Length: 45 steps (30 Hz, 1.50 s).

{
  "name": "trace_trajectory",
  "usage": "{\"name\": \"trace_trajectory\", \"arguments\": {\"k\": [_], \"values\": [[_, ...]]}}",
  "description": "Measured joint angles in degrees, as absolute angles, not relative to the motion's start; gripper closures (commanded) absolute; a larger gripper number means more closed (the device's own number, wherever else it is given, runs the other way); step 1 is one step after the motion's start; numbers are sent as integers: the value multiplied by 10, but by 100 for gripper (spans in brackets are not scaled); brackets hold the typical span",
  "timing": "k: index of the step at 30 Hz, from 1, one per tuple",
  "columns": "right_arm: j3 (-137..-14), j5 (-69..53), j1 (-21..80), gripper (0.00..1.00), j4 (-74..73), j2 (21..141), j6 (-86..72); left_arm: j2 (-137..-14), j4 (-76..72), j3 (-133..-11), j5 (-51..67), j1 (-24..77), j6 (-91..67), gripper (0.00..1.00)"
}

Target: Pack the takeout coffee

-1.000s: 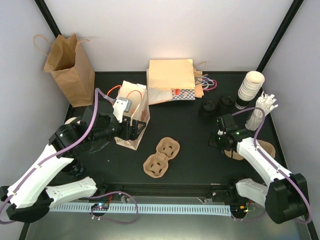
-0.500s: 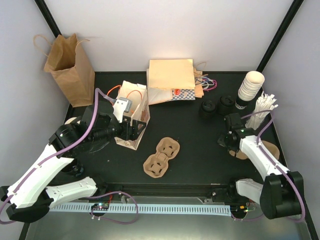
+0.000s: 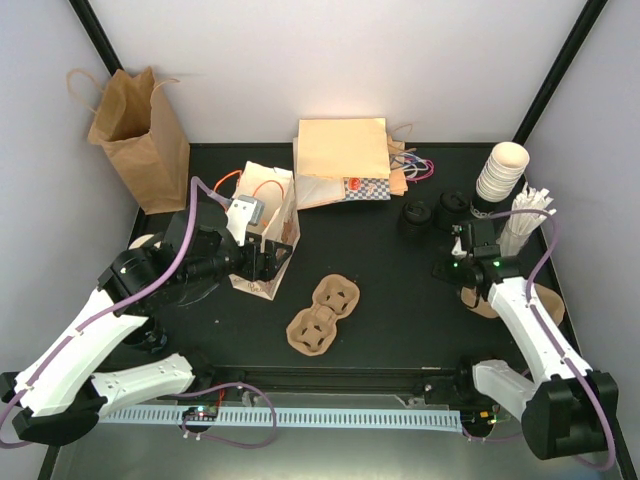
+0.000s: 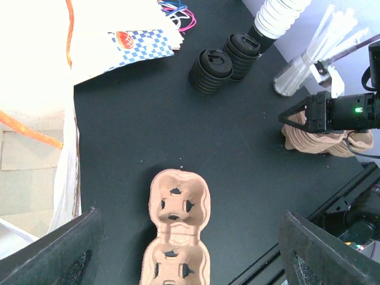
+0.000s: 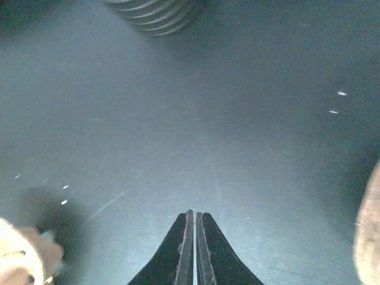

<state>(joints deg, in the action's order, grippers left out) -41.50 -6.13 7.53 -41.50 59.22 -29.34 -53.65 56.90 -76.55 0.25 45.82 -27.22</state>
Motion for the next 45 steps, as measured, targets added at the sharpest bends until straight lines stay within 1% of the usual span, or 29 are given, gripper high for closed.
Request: {"name": "trace_trajectory", "arguments": {"k": [7,12,13,15,16,23,24,25,26,30,31,32,33,34,37,40,43,45], "values": [[-440,-109,163,90,-404,580,-263,-543,565,-766,3,458,-272,18],[-455,-123,270,86,-368,560,-255,-545,559,-766,3,458,-272,18],[-460,-122,293,85,-359,555,-255,-545,557,-766,3,458,-272,18],[-469,-121,322,79,-345,549,-253,-546,556,-766,4,458,-273,18],[-473,-117,328,77,-340,547,-251,-547,556,-766,4,458,-273,18],[-488,-33,331,73,-335,543,-240,-548,556,-766,4,458,-272,18],[-488,-26,331,70,-335,542,-238,-548,556,-766,4,458,-272,18],[-489,-20,331,61,-335,540,-236,-547,556,-766,4,458,-272,18],[-489,-15,331,54,-335,537,-234,-547,556,-766,4,458,-272,17],[-488,-7,331,43,-323,522,-226,-548,559,-780,2,458,-269,17],[-485,-10,331,32,-313,517,-225,-548,562,-788,0,458,-267,16],[-476,-14,331,17,-292,509,-222,-548,563,-796,-2,458,-266,16],[-466,-20,331,4,-279,501,-222,-548,566,-806,-6,458,-264,16],[-455,-28,331,1,-265,493,-217,-548,571,-816,-12,458,-262,16],[-432,-77,331,0,-245,483,-197,-548,583,-841,-31,457,-255,14],[-431,-128,331,0,-234,501,-182,-547,598,-857,-49,452,-251,14],[-441,-168,335,0,-237,547,-162,-545,609,-859,-59,446,-249,13],[-447,-174,348,0,-245,575,-150,-544,615,-859,-63,442,-247,13]]}}
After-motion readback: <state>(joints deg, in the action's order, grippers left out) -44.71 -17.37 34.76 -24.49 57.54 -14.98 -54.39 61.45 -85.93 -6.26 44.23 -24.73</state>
